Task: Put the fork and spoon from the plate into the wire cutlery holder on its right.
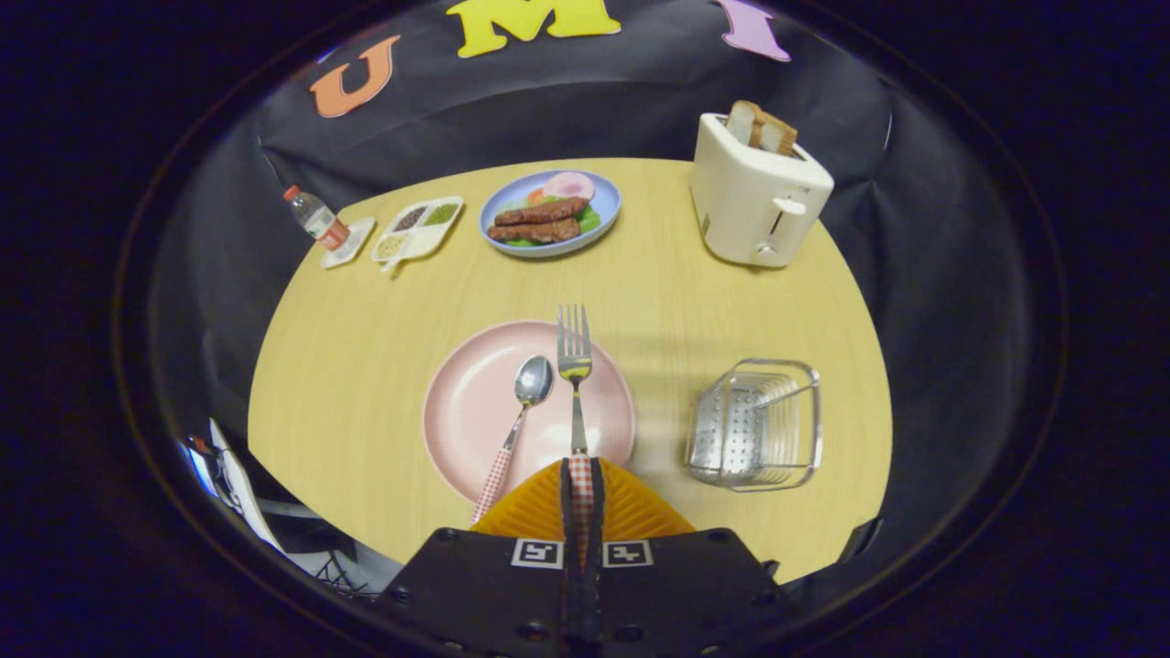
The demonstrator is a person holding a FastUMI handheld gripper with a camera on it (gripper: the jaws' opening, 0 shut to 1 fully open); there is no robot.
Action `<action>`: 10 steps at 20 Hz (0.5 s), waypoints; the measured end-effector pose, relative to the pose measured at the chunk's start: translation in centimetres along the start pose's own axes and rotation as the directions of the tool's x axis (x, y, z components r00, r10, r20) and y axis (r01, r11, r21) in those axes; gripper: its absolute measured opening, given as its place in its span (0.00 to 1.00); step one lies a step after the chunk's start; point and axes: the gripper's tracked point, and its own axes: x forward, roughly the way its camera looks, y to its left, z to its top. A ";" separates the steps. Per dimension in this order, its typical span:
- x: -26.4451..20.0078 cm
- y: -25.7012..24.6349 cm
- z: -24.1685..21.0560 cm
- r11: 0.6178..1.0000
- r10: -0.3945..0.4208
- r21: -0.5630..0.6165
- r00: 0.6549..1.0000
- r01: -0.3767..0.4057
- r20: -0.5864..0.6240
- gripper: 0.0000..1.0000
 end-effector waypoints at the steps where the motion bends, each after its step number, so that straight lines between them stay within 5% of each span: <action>1: -1.4 -1.9 0.5 1.000 -0.024 -0.014 1.000 0.024 -0.012 0.01; 5: -4.6 -6.7 -0.4 0.999 -0.052 -0.009 0.989 0.052 -0.141 0.01; 10: -3.8 -9.0 -3.4 0.993 -0.041 0.092 0.936 0.078 -0.351 0.01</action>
